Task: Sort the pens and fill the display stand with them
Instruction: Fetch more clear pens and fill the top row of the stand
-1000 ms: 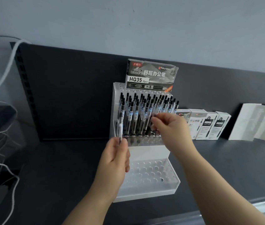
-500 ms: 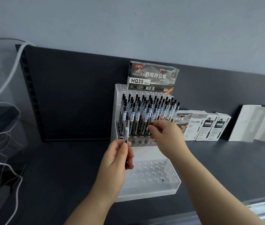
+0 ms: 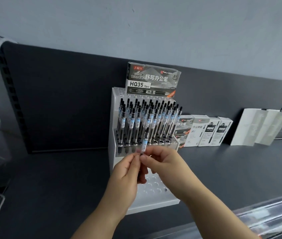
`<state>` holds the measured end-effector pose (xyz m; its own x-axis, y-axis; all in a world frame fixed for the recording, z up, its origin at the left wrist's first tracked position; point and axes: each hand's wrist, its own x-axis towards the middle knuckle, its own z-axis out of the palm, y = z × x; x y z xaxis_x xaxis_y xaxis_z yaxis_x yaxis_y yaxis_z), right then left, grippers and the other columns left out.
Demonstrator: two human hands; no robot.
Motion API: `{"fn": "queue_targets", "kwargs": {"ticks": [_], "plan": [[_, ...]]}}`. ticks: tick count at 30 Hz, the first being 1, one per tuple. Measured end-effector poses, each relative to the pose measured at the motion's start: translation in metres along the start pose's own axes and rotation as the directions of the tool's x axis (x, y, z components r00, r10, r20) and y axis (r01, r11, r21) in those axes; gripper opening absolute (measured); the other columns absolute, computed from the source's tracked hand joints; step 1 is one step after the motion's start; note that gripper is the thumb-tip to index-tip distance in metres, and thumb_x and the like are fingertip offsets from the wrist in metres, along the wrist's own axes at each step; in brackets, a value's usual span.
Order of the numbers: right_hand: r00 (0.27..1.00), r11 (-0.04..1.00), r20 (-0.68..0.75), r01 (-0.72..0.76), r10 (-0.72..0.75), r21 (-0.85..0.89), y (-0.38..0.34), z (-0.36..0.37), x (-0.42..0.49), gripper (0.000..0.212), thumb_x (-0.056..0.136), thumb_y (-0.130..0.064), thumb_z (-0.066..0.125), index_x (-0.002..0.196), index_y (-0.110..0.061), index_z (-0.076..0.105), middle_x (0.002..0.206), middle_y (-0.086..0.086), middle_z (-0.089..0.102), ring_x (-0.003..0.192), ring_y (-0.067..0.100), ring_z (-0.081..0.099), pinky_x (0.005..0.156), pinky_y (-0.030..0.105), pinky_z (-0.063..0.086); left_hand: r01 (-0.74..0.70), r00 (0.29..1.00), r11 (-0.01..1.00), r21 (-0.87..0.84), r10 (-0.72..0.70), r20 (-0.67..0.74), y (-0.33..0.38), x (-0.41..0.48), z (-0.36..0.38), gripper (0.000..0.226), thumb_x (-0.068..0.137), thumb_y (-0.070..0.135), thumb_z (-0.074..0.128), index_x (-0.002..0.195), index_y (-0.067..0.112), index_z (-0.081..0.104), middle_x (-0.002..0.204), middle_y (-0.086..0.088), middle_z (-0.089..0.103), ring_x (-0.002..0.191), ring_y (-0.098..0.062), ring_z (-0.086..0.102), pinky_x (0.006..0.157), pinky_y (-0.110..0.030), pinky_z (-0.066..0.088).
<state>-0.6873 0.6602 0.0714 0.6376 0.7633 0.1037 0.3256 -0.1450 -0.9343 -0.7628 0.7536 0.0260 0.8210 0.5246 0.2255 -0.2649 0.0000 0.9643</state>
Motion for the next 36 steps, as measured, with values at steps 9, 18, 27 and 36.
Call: {"fn": "queue_targets", "kwargs": {"ticks": [9,18,27,36], "plan": [[0.868,0.991,-0.484,0.130,-0.111,0.007,-0.011,-0.036,0.028,0.015,0.090,-0.013,0.059,0.081,-0.023,0.067,0.063,-0.007,0.064,0.055,0.007,0.049,0.055,0.018,0.043,-0.111,0.976,0.704,0.701,-0.056,0.212,-0.025,0.007,-0.016,0.035,0.100,0.031,0.037,0.132,0.028,0.051,0.130,0.016,0.052,0.119,0.002,0.046,0.100,-0.015,0.034],[0.889,0.935,-0.433,-0.015,-0.150,-0.355,0.011,-0.031,0.049,0.010,0.093,-0.019,0.055,0.089,-0.016,0.064,0.053,-0.011,0.049,0.038,-0.003,0.042,0.039,0.008,0.030,-0.234,0.940,0.537,0.810,-0.087,0.329,-0.035,0.016,-0.020,0.030,0.097,0.027,0.044,0.124,0.028,0.055,0.130,0.019,0.047,0.124,0.000,0.035,0.103,-0.017,0.029],[0.893,0.863,-0.388,-0.001,-0.227,-0.505,0.022,-0.029,0.052,0.017,0.095,-0.021,0.051,0.080,-0.019,0.059,0.054,-0.004,0.052,0.041,0.004,0.041,0.041,0.014,0.030,-0.261,0.939,0.532,0.805,-0.055,0.340,-0.042,0.014,-0.021,0.031,0.096,0.028,0.046,0.126,0.028,0.055,0.131,0.019,0.045,0.122,0.002,0.035,0.096,-0.011,0.025],[0.901,0.917,-0.378,0.050,-0.213,-0.397,0.029,-0.040,0.039,0.018,0.088,-0.025,0.062,0.105,-0.018,0.064,0.077,-0.019,0.058,0.070,-0.006,0.054,0.059,0.003,0.040,-0.241,0.939,0.430,0.870,-0.122,0.320,-0.032,0.008,-0.012,0.030,0.097,0.028,0.044,0.126,0.029,0.050,0.133,0.020,0.041,0.125,0.000,0.032,0.100,-0.013,0.026]]}}
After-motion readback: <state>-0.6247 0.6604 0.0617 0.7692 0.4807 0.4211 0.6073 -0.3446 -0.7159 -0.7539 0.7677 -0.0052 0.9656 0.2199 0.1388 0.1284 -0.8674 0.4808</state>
